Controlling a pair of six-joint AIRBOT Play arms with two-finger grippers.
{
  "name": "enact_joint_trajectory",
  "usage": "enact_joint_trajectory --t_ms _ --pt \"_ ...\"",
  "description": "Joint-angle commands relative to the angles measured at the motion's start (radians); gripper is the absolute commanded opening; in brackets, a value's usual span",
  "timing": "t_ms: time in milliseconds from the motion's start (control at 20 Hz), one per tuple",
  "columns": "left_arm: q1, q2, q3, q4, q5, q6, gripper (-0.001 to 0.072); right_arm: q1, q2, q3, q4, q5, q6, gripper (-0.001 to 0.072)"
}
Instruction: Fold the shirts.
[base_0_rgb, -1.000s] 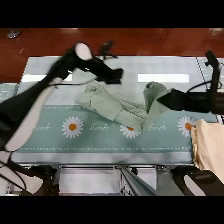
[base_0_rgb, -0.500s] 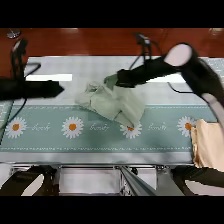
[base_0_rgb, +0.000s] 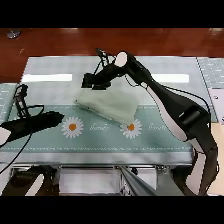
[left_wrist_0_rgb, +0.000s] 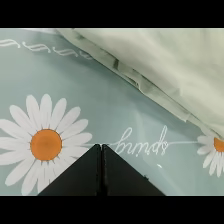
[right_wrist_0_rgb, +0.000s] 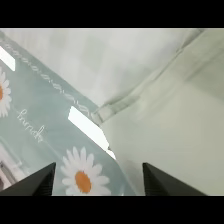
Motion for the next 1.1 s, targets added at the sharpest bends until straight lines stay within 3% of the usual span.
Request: enact_joint_trajectory --t_ms 0,100,200,250,350,450,500,600,700,800,1050 --pt "0.001 0.009 -0.021 -0.003 0.069 -0.018 0.0023 -0.139 0.054 0.037 0.034 0.243 -0.04 0.0623" --pt "0.001 0.009 -0.021 -0.003 0.072 -0.018 0.0023 -0.264 0.181 0.033 -0.107 0.419 -0.077 0.0623" --pt "0.001 0.009 -0.021 -0.006 0.072 -0.018 0.0023 -0.351 0.372 -0.12 -0.37 0.438 -0.082 0.0623" --pt "0.001 0.009 -0.021 -0.006 0.072 -0.018 0.0023 -0.383 0.483 -0.278 -0.449 0.36 -0.058 0.0624" --pt "0.001 0.009 -0.022 -0.006 0.068 -0.018 0.0023 -0.441 0.72 -0.718 -0.465 0.077 0.018 0.0624" --pt "0.001 0.009 -0.022 -0.007 0.058 -0.018 0.0023 -0.469 0.908 -1.165 -0.341 -0.255 0.143 0.0623" --pt "0.001 0.009 -0.022 -0.014 0.053 -0.018 0.0023 -0.471 0.964 -1.34 -0.2 -0.397 0.152 0.0623" --pt "0.001 0.009 -0.022 -0.045 0.055 -0.017 0.0023 -0.452 0.979 -1.524 0.096 -0.525 0.031 0.0616" --pt "-0.001 0.009 -0.022 -0.057 0.063 -0.017 0.0023 -0.417 0.911 -1.543 0.263 -0.519 -0.113 0.0616" --pt "-0.001 0.009 -0.022 -0.059 0.065 -0.016 0.0023 -0.373 0.81 -1.493 0.346 -0.485 -0.188 0.0616" --pt "-0.001 0.009 -0.022 -0.059 0.066 -0.013 0.0023 -0.271 0.56 -1.274 0.362 -0.415 -0.19 0.061"
